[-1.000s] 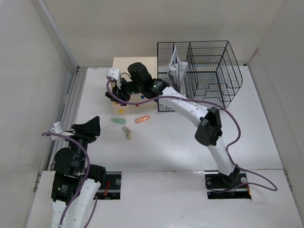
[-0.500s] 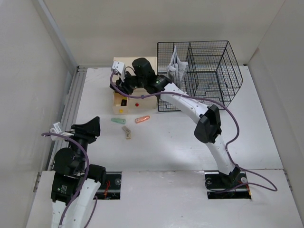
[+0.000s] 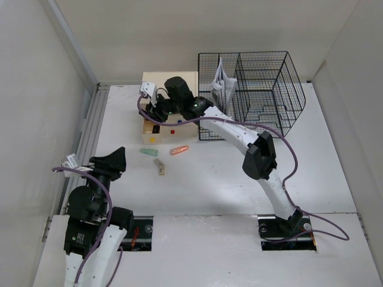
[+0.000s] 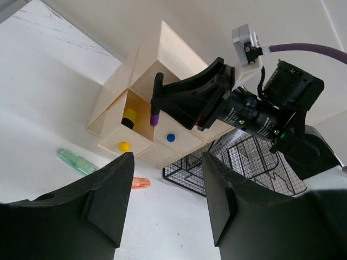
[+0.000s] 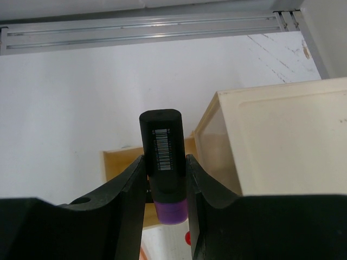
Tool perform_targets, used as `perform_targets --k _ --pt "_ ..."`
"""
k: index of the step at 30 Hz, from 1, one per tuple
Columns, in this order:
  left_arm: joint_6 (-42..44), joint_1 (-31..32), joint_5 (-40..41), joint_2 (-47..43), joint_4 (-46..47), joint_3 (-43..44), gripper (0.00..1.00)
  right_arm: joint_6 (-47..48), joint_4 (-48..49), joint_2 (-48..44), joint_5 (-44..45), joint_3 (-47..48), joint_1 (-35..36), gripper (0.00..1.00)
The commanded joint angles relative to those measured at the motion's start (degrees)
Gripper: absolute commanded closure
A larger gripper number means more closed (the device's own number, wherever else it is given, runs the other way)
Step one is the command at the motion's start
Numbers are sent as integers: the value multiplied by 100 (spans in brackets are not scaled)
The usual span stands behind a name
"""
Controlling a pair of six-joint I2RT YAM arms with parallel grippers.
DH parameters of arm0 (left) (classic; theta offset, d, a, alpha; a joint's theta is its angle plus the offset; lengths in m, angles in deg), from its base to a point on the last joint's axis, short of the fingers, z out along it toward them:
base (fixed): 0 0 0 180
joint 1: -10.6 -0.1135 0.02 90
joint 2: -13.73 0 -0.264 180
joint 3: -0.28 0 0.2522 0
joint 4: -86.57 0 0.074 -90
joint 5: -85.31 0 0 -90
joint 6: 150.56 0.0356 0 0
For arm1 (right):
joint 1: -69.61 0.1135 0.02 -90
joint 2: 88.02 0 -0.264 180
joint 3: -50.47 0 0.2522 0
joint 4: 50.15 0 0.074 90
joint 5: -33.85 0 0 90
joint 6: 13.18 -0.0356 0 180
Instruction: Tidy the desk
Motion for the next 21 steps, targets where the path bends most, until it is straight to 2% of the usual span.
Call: perform_targets --k 1,4,14,21 --pt "43 24 41 -14 57 197 50 91 230 21 73 -114 26 69" --pt "43 24 41 -14 57 197 50 214 229 -32 73 -245 26 59" --pt "43 24 41 -67 57 144 50 267 229 -137 73 -369 26 57" --pt "43 24 41 -67 57 197 50 267 176 -190 20 -369 26 61"
